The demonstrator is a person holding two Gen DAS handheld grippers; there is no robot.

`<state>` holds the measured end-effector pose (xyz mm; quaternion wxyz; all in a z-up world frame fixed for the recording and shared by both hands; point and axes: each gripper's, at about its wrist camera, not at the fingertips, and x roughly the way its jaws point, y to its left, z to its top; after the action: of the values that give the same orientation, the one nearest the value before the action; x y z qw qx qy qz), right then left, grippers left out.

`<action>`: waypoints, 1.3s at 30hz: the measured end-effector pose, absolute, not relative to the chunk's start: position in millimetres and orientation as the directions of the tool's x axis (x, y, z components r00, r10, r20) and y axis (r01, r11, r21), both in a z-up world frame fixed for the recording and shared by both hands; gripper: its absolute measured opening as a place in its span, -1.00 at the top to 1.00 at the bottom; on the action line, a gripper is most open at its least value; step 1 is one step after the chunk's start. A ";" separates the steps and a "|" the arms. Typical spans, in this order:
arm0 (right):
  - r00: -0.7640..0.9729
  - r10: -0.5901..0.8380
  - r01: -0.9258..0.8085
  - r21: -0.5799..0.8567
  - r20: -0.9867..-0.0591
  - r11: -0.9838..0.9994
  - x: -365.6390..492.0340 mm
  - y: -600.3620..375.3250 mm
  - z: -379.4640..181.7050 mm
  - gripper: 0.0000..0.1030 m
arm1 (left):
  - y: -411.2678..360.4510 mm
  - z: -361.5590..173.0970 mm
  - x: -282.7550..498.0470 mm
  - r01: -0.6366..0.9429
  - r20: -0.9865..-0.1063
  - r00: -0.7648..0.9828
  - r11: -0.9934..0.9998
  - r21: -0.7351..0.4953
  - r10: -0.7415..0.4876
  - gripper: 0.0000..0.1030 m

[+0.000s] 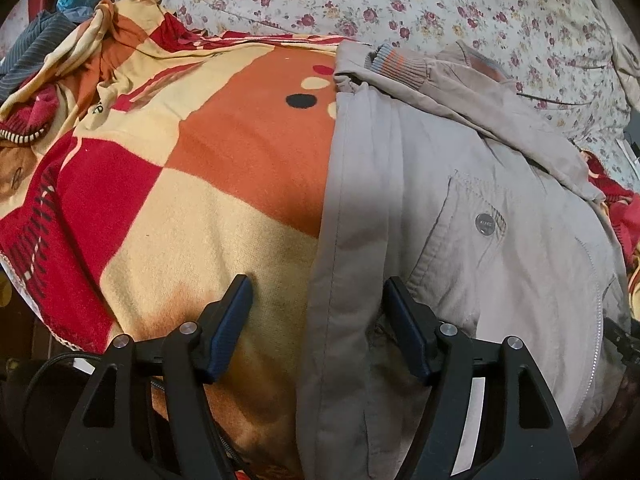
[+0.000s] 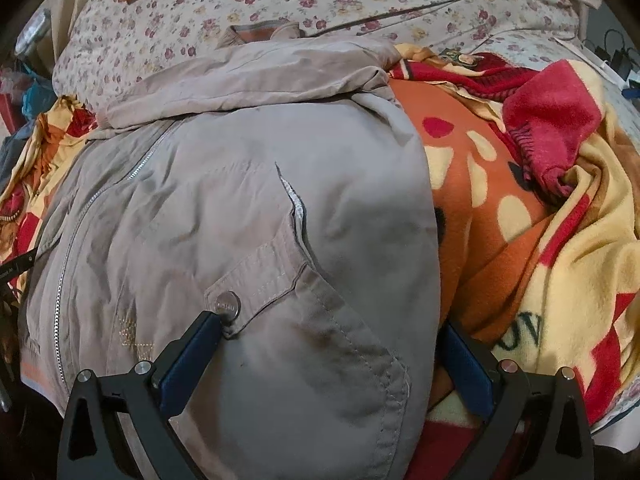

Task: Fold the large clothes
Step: 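Grasp the jacket hem with both grippers and fold it toward the collar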

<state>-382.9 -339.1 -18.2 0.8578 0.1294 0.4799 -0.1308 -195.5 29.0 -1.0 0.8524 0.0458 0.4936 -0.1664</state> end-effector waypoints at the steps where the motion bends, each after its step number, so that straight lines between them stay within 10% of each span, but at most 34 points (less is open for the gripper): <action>1: 0.506 -0.103 0.351 0.096 -0.857 0.932 -382.6 -338.6 -18.2 -1.00 | 28.9 -1.1 -195.5 0.329 -0.857 0.457 0.941 -0.086 -0.238 -0.35; 21: 0.547 -0.004 0.301 0.192 -0.837 0.934 -427.7 -327.6 24.2 -0.99 | 33.4 5.1 -212.1 0.367 -0.874 0.411 0.925 -0.102 -0.259 -0.36; 39: 0.459 0.177 0.226 0.307 -0.871 0.924 -467.5 -327.0 -1.0 -0.57 | 71.1 -5.7 -242.2 0.407 -0.897 0.241 0.878 -0.253 -0.370 -0.36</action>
<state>-467.5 -327.0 -1.0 0.8318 0.1938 0.5199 -0.0145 -242.2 71.1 -5.7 0.7876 0.0164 0.5643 -0.2469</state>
